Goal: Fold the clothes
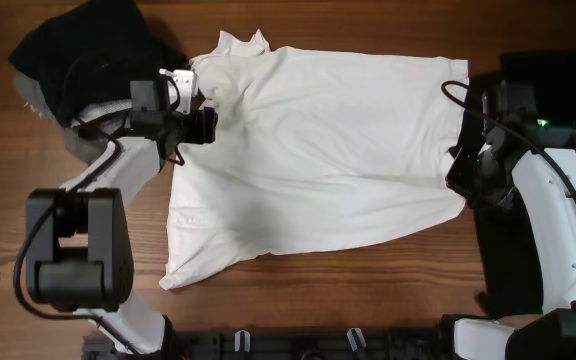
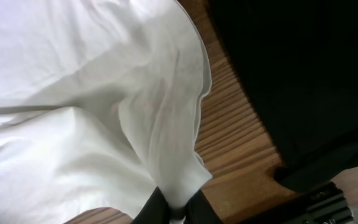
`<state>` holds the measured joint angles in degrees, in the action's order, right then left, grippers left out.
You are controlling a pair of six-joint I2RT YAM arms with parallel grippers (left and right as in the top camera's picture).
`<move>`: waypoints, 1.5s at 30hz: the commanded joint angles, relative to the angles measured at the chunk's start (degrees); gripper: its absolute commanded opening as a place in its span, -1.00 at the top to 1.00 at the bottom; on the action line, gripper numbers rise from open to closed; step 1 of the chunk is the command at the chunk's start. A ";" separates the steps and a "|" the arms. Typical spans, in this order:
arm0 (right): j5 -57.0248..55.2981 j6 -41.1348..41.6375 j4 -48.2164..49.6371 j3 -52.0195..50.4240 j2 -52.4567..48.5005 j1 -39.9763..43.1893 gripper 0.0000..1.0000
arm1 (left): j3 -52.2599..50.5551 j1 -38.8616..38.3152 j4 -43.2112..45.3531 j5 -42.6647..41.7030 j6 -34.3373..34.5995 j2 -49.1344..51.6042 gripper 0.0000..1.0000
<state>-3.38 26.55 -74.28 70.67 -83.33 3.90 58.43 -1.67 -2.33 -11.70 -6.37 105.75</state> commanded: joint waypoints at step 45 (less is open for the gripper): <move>0.87 -2.56 -0.11 1.11 0.42 -0.07 0.81 | 3.28 -21.79 -38.60 -6.75 13.00 0.07 0.78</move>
<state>-2.98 24.51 -74.48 70.67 -83.33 3.90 62.11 -19.94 -40.36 -17.96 5.28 105.12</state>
